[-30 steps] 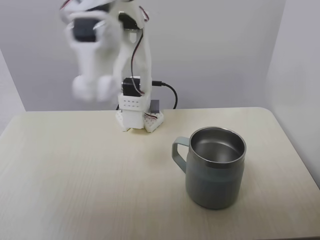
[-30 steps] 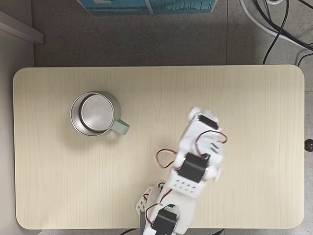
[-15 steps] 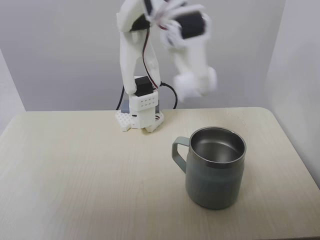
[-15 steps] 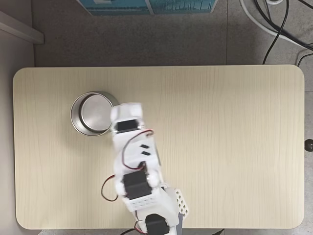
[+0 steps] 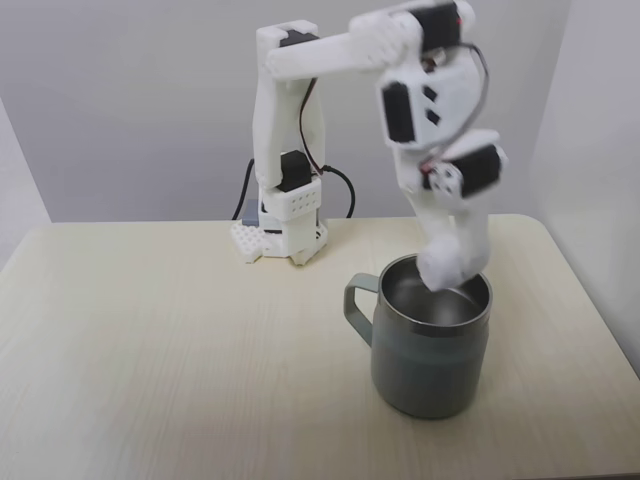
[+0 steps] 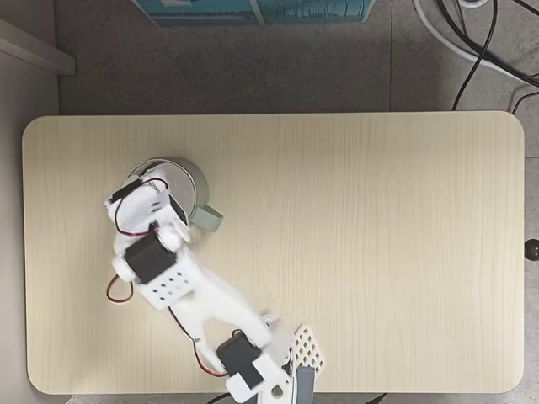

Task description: Grasp a dressing and put it in the cup.

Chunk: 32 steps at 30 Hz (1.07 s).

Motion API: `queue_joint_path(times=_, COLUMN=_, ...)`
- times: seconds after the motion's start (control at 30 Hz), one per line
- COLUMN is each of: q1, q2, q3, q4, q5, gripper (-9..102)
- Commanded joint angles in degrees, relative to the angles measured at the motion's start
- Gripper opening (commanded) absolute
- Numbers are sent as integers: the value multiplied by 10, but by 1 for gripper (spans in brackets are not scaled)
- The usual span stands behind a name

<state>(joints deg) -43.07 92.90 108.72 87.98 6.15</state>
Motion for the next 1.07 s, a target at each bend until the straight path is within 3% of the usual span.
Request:
queue_joint_path(times=0.0, q1=3, q2=-23, q3=-9, q4=-8, q5=3, gripper=2)
queue_joint_path(times=0.13, q1=4, q2=-40, q3=-27, q4=-8, q5=4, gripper=20)
queue_joint_path(times=0.23, q1=4, q2=-45, q3=-35, q4=-4, q5=8, gripper=24)
queue_joint_path(times=1.03, q1=9, q2=-96, q3=-33, q4=12, q5=7, gripper=25)
